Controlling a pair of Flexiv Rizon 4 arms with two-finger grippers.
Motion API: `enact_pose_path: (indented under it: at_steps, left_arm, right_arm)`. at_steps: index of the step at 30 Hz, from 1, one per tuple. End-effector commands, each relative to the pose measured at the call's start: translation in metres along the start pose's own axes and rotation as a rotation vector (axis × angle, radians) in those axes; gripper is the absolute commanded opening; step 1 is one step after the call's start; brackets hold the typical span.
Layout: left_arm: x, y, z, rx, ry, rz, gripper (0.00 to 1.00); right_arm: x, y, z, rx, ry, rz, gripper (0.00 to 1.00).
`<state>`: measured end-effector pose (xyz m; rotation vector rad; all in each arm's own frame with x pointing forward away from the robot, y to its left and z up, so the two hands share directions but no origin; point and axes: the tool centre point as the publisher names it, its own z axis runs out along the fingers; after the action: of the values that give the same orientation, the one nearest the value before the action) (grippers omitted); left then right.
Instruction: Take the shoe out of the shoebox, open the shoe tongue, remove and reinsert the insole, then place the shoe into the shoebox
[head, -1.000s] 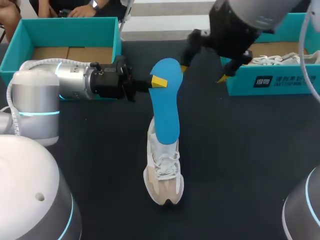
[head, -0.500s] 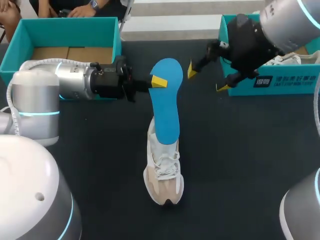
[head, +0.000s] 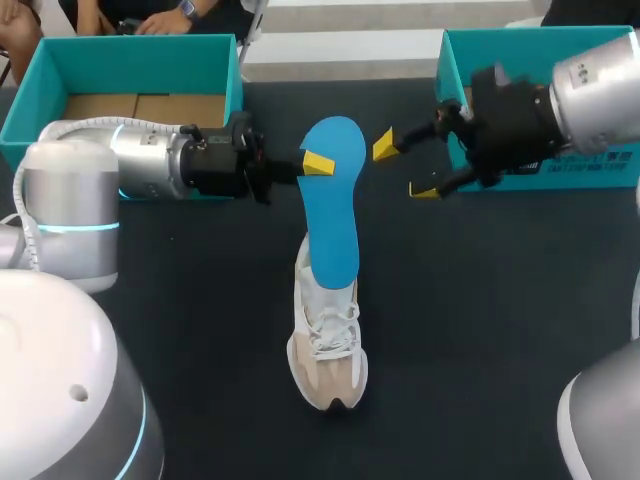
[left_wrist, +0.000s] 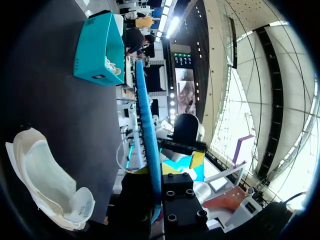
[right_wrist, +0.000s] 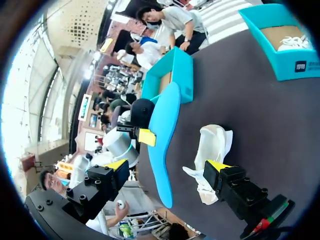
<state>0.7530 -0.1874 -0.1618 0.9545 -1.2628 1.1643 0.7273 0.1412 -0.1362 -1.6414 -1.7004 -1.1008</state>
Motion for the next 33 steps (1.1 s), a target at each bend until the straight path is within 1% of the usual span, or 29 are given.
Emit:
enact_pose_path:
  at_steps: [1,6,10,16,22,26,33]
  left_arm:
    - [0.0,0.001,0.0,0.0,-0.003,0.0,0.0]
    - [0.0,0.001,0.0,0.0,-0.003,0.0,0.0]
    - [0.0,0.001,0.0,0.0,-0.003,0.0,0.0]
    - [0.0,0.001,0.0,0.0,-0.003,0.0,0.0]
    - [0.0,0.001,0.0,0.0,-0.003,0.0,0.0]
    - [0.0,0.001,0.0,0.0,-0.003,0.0,0.0]
    - [0.0,0.001,0.0,0.0,-0.003,0.0,0.0]
  right_arm:
    - [-0.004,-0.003,0.005,-0.017,0.418,-0.007,1.0]
    - [-0.004,-0.003,0.005,-0.006,0.431,-0.015,1.0]
    - [-0.008,-0.001,0.004,0.002,0.442,-0.012,1.0]
    - [-0.016,0.001,-0.001,0.022,0.412,-0.002,1.0]
    - [-0.02,0.005,-0.009,0.05,0.373,0.0,1.0]
    - [-0.024,0.008,-0.012,0.049,0.378,-0.004,1.0]
    - [-0.024,0.009,-0.013,0.043,0.377,0.005,1.0]
